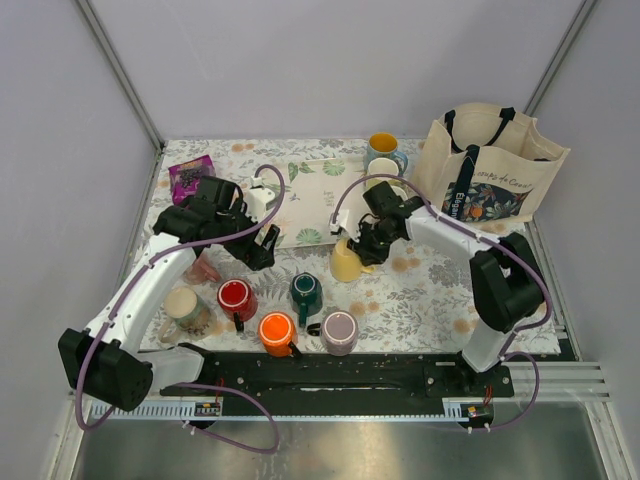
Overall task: Turn the mug right side up
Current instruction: Turn over the cup at the center of the board.
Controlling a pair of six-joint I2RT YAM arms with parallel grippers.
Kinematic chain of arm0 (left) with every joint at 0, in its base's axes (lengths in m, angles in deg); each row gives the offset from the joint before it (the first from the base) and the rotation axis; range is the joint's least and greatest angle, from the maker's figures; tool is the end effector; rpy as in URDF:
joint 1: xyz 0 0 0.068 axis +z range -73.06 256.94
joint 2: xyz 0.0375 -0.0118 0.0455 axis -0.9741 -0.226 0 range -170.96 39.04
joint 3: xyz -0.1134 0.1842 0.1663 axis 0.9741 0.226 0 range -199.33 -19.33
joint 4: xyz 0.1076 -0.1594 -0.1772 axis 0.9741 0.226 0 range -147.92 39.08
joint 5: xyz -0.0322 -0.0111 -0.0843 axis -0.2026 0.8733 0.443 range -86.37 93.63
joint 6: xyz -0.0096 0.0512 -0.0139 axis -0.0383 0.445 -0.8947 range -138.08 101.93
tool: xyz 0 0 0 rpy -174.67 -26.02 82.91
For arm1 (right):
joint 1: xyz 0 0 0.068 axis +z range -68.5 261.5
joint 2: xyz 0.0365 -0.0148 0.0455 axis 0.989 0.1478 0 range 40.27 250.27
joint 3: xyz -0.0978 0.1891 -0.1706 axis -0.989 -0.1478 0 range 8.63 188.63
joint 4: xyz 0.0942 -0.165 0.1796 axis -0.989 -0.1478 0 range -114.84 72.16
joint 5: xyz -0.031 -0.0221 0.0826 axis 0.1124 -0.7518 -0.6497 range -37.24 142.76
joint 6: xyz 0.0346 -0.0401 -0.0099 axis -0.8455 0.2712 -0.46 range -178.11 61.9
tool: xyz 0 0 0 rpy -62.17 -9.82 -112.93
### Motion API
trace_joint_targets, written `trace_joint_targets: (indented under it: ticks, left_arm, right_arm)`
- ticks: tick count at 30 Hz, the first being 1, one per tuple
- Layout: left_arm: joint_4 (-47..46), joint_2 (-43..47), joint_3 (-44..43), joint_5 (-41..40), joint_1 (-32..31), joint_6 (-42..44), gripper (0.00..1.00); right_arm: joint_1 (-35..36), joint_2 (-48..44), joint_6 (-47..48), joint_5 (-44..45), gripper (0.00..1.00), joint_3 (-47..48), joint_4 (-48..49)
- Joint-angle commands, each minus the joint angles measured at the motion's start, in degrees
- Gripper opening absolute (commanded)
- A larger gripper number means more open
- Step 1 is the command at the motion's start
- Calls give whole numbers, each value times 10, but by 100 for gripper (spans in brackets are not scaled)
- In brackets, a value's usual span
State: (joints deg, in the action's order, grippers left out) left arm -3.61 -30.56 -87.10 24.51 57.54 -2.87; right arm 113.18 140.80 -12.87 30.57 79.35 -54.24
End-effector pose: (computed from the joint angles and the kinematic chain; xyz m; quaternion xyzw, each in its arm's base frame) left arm 0.2170 -0.0899 0.3240 0.3301 0.8826 -0.1837 0.2798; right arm 0.2942 0.1973 0.2055 -0.6283 0.7273 0.1631 0.2231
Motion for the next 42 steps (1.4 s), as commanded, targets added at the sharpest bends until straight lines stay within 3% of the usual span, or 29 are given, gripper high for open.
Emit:
trace_joint_targets:
  ticks: [1,11,15,20,28,35,39,42]
  left_arm:
    - [-24,20,-12,14,2,5,84]
    - [-239,159,74,-13,-46,105,87]
    - [-266,204,108,-43,-81,204,88]
    - [-358,265,174,-81,-114,314,88]
    - [-562,308,294,-146,-213,520,89]
    - [-705,294,363,-131,-257,548,89]
    - [-764,278,376,-135,-265,557,82]
    - [-791,267,376,-131,-265,563,68]
  right_arm:
    - [-8,-88,-15,-52,0,23,-67]
    - [-54,-62,-75,-263,0,253,-257]
    - [-61,-39,-74,-385,0,319,-334]
    - [-62,3,-66,-473,0,392,-433]
    - [-62,-5,-87,-496,0,370,-427]
    - [-62,-1,-126,-502,0,349,-402]
    - [-62,5,-139,-504,0,355,-391]
    - [-62,7,-152,-501,0,351,-382]
